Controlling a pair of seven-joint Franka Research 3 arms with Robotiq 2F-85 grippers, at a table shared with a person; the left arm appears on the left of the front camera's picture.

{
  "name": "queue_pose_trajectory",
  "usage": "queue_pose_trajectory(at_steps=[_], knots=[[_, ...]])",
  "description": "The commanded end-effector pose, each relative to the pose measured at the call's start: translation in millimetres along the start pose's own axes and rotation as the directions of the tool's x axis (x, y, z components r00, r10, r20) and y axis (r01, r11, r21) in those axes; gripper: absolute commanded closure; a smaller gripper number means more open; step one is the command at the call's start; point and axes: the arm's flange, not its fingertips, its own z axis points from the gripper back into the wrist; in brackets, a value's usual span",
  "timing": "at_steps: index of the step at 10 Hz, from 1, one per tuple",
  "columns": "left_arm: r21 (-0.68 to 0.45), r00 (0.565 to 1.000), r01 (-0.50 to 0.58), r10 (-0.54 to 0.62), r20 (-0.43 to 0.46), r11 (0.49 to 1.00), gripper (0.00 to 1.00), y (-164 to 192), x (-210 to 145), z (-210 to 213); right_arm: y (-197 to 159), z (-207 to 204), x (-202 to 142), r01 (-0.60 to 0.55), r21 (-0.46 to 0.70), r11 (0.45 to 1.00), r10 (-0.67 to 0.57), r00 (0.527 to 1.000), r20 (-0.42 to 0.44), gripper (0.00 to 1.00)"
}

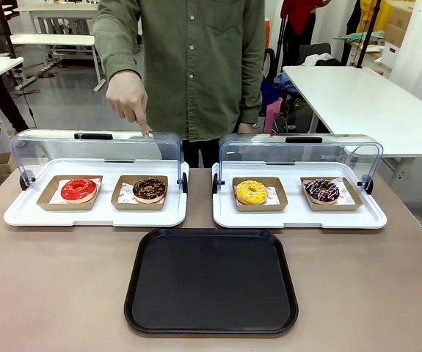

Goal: Move the second donut from the left to the tray.
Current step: Pick up the Paper togo box containing the Donut indicated by the person and place it on the Handle tray.

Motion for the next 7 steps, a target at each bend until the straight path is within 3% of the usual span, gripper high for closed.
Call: queue_pose_trajectory(at_steps=[1, 3, 5, 7], knots=[[0.000, 1.000, 0.000, 0.000, 0.000, 1.000, 0.00, 0.0, 0.0, 0.0, -4.0, 0.0, 2.5, -0.028, -0.006, 1.000, 0.029, 0.999, 0.029, 0.00], [-0.111, 0.983, 0.133, -0.145, -0.113, 0.985, 0.00, -9.6, 42.3, -19.6, -4.0, 0.0, 2.5, -0.028, -0.006, 1.000, 0.029, 0.999, 0.029, 0.00], [-0.181, 0.948, 0.163, -0.204, -0.244, 0.970, 0.00, -10.8, 73.7, -54.7, -4.0, 0.0, 2.5, -0.028, -0.006, 1.000, 0.029, 0.999, 0.029, 0.00], [-0.237, 0.875, 0.200, -0.283, -0.394, 0.951, 0.00, -18.3, 93.5, -103.5, -4.0, 0.0, 2.5, -0.028, -0.006, 1.000, 0.029, 0.999, 0.029, 0.00]])
